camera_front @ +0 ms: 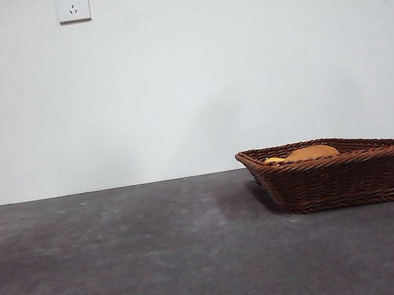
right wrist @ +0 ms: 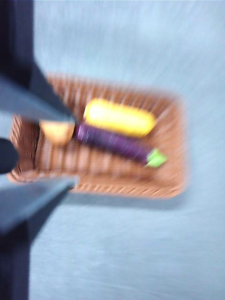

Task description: Help me put the vegetables on the table into the basket

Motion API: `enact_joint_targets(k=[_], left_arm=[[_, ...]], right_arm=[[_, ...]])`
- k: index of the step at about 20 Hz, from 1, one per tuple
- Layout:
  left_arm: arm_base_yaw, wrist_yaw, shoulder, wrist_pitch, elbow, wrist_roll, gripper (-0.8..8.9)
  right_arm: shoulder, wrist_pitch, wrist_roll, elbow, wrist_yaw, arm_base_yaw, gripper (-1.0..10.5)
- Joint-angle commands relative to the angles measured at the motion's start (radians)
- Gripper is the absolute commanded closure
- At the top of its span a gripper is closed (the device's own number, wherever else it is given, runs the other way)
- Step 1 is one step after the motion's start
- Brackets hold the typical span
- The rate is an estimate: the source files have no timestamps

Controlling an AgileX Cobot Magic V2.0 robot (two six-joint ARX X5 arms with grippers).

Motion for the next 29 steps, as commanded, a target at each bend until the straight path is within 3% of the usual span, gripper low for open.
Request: enact_joint_targets(k=[1, 5, 9, 15, 29], left_arm=[[-0.001, -0.009, 0.018, 0.002, -0.007, 0.021, 8.18], [-0.001, -0.008, 0.053, 0.002, -0.007, 0.02, 8.18], [-0.001, -0.008, 0.083, 0.002, -0.007, 0.019, 8.17], [-0.001, -0.008, 0.12, 0.002, -0.007, 0.018, 8.18], [-0.001, -0.009, 0.378, 0.005, -0.007, 0.025, 8.18]], right_arm=[[-0.173, -0.022, 0.011, -0.003, 0.004, 0.029, 9.6], [-0.409, -0.118, 0.01, -0.003, 0.013, 0.069, 9.5], [-0.516, -0.235, 0.003, -0.002, 0.024, 0.068, 9.5], [-0.522, -0.256, 0.004, -0.002, 0.104, 0.067, 9.5], [-0.323, -0.254, 0.004, -0.002, 0.165, 0.067, 9.5]])
